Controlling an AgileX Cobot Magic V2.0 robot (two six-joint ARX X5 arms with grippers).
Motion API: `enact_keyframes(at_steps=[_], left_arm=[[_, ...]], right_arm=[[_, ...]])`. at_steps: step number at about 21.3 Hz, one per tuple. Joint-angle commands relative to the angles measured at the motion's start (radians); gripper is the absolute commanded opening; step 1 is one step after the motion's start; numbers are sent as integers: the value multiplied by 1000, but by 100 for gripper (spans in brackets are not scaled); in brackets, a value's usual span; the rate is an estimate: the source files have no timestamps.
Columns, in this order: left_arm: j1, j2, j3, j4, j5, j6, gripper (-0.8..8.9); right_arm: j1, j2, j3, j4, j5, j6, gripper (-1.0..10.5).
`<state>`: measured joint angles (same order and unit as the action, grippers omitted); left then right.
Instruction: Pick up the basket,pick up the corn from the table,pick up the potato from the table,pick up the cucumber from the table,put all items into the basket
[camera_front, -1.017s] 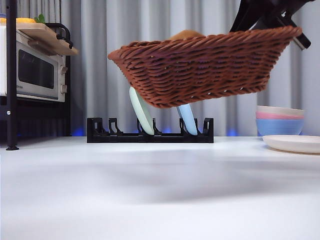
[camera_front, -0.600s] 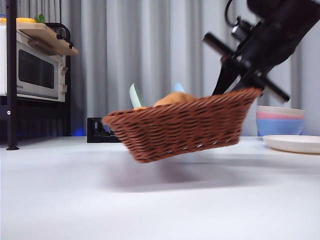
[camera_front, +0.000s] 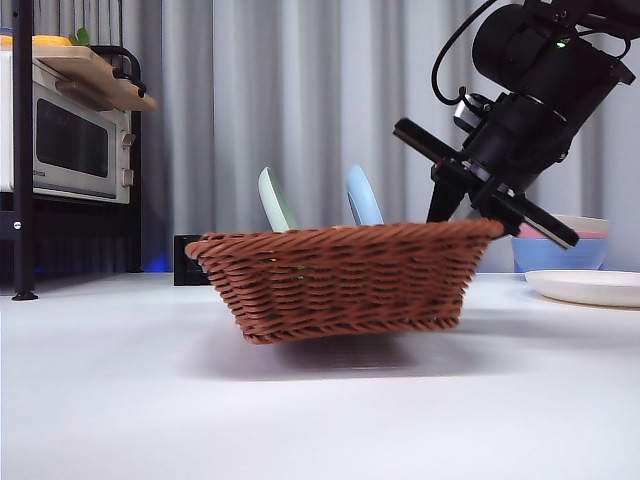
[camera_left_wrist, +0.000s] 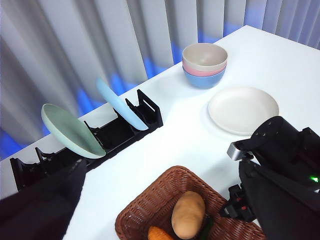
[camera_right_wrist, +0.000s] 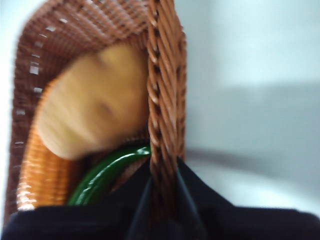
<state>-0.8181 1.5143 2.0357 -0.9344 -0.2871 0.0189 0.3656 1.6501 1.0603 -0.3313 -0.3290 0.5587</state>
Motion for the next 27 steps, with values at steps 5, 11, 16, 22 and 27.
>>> enact_keyframes(at_steps=[5,11,16,22,27], left_arm=[[3,-3,-6,-47,-4,51,530],[67,-3,-6,-166,-180,63,397],[124,-3,-7,-276,-180,60,-4],[120,-27,-8,-307,-178,40,-8],[77,-85,-61,-278,-178,29,-8]], right_arm=[[-23,-64,5,-45,48,-93,417],[-32,-356,5,-102,60,-313,386],[-32,-524,5,-166,129,-410,-20],[-31,-650,5,-215,162,-457,-12],[-29,-738,-16,-224,193,-476,-12]])
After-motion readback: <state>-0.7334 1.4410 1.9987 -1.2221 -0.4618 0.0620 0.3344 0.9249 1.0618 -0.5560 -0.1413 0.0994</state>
